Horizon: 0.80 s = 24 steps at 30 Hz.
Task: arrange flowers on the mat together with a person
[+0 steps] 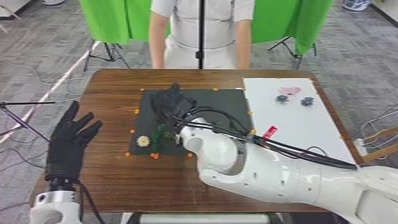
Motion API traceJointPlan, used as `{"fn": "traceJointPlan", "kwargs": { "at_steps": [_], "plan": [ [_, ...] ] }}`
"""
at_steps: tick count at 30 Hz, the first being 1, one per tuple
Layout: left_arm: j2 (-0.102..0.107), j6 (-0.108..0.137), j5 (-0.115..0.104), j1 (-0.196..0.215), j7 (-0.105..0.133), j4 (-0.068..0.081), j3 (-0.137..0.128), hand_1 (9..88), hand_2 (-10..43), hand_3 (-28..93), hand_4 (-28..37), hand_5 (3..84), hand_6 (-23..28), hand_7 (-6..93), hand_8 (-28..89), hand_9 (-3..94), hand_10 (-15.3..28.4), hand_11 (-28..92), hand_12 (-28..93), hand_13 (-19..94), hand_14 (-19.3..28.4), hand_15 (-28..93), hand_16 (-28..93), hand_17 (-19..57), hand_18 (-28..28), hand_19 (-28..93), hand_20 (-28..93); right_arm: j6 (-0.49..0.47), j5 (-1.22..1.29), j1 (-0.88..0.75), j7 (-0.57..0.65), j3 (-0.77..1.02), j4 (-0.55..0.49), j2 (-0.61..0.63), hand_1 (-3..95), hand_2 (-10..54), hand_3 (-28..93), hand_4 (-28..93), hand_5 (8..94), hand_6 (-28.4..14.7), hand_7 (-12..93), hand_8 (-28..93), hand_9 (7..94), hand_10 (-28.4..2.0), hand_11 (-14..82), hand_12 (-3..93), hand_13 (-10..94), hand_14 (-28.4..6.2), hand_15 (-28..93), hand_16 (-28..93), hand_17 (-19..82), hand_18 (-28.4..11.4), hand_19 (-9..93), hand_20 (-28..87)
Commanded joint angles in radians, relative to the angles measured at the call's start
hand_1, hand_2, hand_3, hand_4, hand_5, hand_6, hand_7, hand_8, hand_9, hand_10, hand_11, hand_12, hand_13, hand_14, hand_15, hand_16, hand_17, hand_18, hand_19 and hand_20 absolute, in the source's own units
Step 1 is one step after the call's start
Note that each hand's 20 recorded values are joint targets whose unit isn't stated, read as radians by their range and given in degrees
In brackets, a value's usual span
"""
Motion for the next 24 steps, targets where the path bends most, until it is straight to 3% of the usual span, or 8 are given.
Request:
{"fn": "traceJointPlan", "kwargs": {
  "at_steps": [1,3,10,12,19,22,24],
  "plan": [
    [-0.017,-0.017,0.008,0.011,-0.022,0.005,-0.008,21.1,4.8,77,-28.3,26.3,0.1,11.1,-10,30.7,14.3,14,11,25,20.3,30,-4,-8.5,25.5,51,5,-0.052,-0.064,-0.053,-0.026,0.014,0.009,0.022,58.6,-9.5,63,-28,77.4,5.3,26,0,88.5,-3.8,13.9,39.6,70,-2.0,58,31,20,-16.5,69,39],
    [-0.021,-0.022,0.015,0.003,-0.031,0.006,-0.006,21.2,4.8,77,-28.3,26.4,0.1,11.1,-10,30.7,14.3,14,11,25,20.4,30,-4,-8.5,25.5,51,5,-0.063,-0.054,-0.046,-0.023,0.009,0.01,0.022,58.3,-9.5,63,-28,76.2,5.5,26,-1,87.1,-4.0,14.6,40.3,68,-1.9,59,31,19,-16.1,69,39],
    [-0.014,-0.025,0.013,-0.016,-0.029,0.013,-0.001,21.3,4.8,77,-28.3,26.4,0.1,11.0,-10,30.7,14.3,14,11,25,20.3,31,-4,-8.5,25.4,51,5,-0.092,-0.086,-0.031,0.009,-0.013,0.016,0.018,54.6,-9.5,63,-27,70.5,5.3,25,-3,84.2,-5.5,16.7,39.6,66,-4.1,63,27,17,-17.4,69,40],
    [-0.017,-0.028,0.017,-0.012,-0.035,0.011,-0.002,21.3,4.8,77,-28.3,26.3,0.1,11.0,-10,30.7,14.3,14,11,25,20.3,31,-4,-8.5,25.4,51,5,-0.089,-0.071,-0.03,0.016,-0.019,0.014,0.023,54.3,-9.5,63,-27,69.9,4.9,24,-4,83.2,-5.8,16.9,39.7,65,-4.6,64,26,17,-18.0,69,41],
    [-0.018,-0.018,0.012,0.016,-0.022,0.006,-0.002,21.5,4.9,77,-28.3,26.3,0.2,11.0,-10,30.7,14.4,14,11,25,20.3,31,-4,-8.5,25.4,51,5,-0.048,-0.095,-0.028,0.018,-0.01,0.003,0.024,52.6,-9.5,63,-27,69.3,4.4,24,-4,80.5,-6.7,22.5,35.4,64,-6.0,67,21,17,-18.6,69,41],
    [-0.022,-0.012,0.012,0.032,-0.018,-0.001,-0.005,21.5,4.9,77,-28.3,26.3,0.2,11.0,-10,30.6,14.4,14,11,25,20.3,31,-4,-8.5,25.4,51,5,-0.067,-0.061,-0.069,-0.012,0.062,-0.056,0.044,51.0,-9.5,64,-26,68.4,4.2,23,-4,78.6,-7.5,23.2,34.0,63,-6.4,67,20,16,-19.0,69,42],
    [-0.02,-0.011,0.014,0.042,-0.008,-0.005,-0.009,21.4,4.8,77,-28.3,26.3,0.2,10.9,-10,30.6,14.4,14,11,25,20.3,31,-4,-8.5,25.4,51,5,-0.054,0.007,-0.107,-0.035,0.13,-0.119,0.071,47.6,-9.5,66,-26,66.8,4.1,23,-4,75.1,-9.0,29.2,26.8,62,-6.8,67,18,16,-19.4,69,42]
  ]
}}
